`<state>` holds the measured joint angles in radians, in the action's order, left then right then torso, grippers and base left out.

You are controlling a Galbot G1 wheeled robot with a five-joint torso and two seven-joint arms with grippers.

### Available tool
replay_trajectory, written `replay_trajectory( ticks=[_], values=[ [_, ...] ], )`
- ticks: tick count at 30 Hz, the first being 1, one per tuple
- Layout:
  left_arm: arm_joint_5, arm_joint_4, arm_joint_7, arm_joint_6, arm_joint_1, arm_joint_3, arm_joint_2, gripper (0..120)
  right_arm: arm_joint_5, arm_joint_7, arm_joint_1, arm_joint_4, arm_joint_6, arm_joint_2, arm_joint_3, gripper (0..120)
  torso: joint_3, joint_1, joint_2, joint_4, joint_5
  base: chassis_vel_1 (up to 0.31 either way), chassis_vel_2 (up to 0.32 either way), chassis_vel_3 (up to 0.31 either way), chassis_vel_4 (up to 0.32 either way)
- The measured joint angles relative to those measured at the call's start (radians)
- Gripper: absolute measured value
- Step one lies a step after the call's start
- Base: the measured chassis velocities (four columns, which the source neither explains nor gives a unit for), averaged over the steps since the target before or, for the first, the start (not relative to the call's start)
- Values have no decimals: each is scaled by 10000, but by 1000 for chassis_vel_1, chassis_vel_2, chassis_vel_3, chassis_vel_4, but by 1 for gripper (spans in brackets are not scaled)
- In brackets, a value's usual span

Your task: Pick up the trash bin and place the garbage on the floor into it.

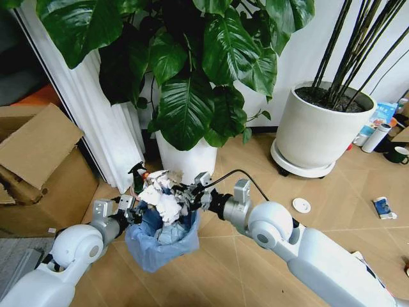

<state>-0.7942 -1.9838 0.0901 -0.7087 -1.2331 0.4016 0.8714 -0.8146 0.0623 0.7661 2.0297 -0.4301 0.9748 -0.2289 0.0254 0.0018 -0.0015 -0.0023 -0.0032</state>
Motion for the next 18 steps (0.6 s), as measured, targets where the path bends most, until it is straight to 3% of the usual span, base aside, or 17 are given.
replay_trajectory(
  ticks=[6,9,11,14,18],
  values=[
    [-8,8,-1,0,21,0,-4,0,235,-11,125,-280,30,67,-39,29,0,0,0,0,0,0,0,0,0],
    [-13,15,-6,0,31,1,-33,0,260,-11,165,-418,63,132,-39,43,0,0,0,0,1,0,0,0,0],
    [-14,16,-7,0,35,2,-35,0,254,-11,169,-439,67,146,-40,46,0,0,0,0,1,0,0,0,0],
    [-18,28,-14,-1,43,2,-30,0,217,-16,216,-562,80,222,-65,64,0,0,1,0,1,0,0,0,0],
    [-19,35,-17,-1,40,4,-29,0,224,-45,221,-668,157,293,-39,77,0,0,1,0,1,0,0,0,0]
  ],
)
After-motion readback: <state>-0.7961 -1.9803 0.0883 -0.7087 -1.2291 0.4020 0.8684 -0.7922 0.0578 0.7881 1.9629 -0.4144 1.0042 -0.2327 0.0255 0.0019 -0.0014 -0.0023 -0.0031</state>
